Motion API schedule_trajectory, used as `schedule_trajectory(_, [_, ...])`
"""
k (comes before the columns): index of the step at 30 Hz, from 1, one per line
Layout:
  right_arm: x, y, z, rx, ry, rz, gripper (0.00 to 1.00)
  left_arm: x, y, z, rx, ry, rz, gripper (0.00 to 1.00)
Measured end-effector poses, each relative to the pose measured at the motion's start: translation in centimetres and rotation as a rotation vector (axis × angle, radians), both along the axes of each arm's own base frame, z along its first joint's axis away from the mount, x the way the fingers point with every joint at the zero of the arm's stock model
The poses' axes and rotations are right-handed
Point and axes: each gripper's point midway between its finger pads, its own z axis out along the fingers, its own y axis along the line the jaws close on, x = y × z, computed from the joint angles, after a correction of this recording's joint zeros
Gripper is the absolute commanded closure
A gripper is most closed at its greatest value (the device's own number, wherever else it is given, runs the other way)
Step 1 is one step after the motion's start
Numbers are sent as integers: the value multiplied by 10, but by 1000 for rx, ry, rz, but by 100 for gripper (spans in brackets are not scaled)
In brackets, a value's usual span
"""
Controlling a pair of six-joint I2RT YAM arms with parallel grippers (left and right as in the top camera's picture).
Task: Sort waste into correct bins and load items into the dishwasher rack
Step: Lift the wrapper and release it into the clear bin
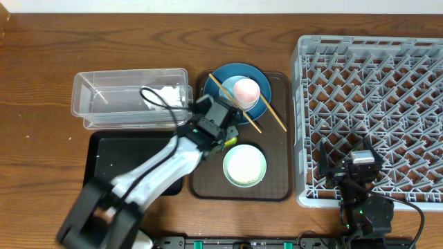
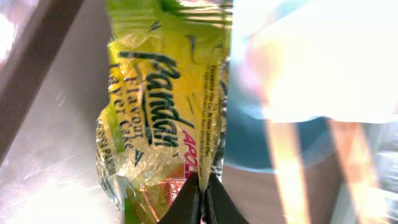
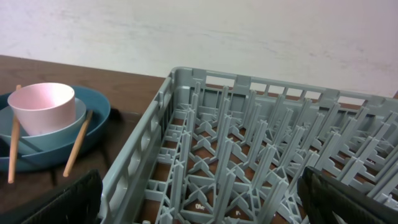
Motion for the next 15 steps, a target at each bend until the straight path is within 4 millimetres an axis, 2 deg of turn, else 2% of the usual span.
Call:
schedule_trajectory(3, [0,0,0,0,0,0,1,7,9,43,1,-135,-1,94])
schedule_trajectory(5, [0,0,0,0,0,0,1,14,26,67,32,-219,46,94])
schedule_trajectory(7, [0,0,0,0,0,0,1,22,48,82,70,-278,115,94])
schedule_trajectory(10, [0,0,0,0,0,0,1,36,82,92,137,-330,226,94])
schedule_trajectory(15, [0,0,0,0,0,0,1,61,143,96,203,-370,419,94])
